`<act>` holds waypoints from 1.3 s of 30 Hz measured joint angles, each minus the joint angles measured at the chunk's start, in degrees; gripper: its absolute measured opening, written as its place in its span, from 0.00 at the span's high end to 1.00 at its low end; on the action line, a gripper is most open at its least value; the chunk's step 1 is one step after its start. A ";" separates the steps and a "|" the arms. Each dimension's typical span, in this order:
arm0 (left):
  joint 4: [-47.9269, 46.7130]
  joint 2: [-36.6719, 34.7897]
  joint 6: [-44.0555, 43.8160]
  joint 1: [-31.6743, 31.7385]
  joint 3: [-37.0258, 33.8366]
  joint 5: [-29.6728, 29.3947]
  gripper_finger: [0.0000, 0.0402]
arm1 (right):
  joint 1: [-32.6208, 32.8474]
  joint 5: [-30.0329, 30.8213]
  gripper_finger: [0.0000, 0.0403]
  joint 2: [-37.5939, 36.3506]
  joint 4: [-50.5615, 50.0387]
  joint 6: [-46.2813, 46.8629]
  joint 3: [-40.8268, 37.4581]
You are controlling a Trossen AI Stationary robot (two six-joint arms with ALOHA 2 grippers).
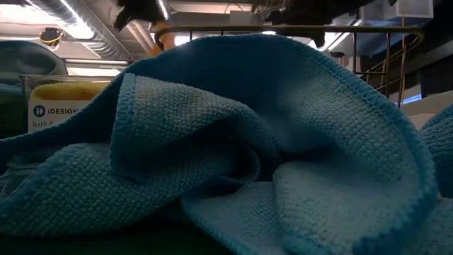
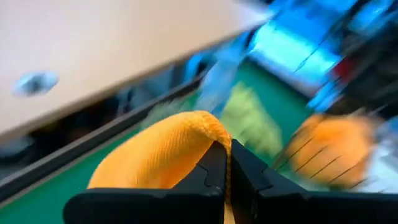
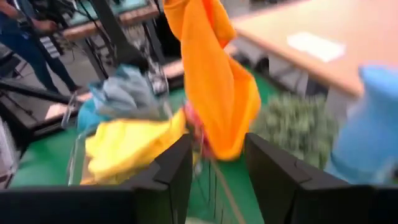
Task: Sort microfiber towel by color & place in baskets
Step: Put the orange microfiber cloth into the right transparent bin
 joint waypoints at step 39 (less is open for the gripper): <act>59.54 26.00 5.18 -9.41 0.00 4.73 1.00 | 0.00 -3.58 0.63 11.23 31.31 -19.31 0.00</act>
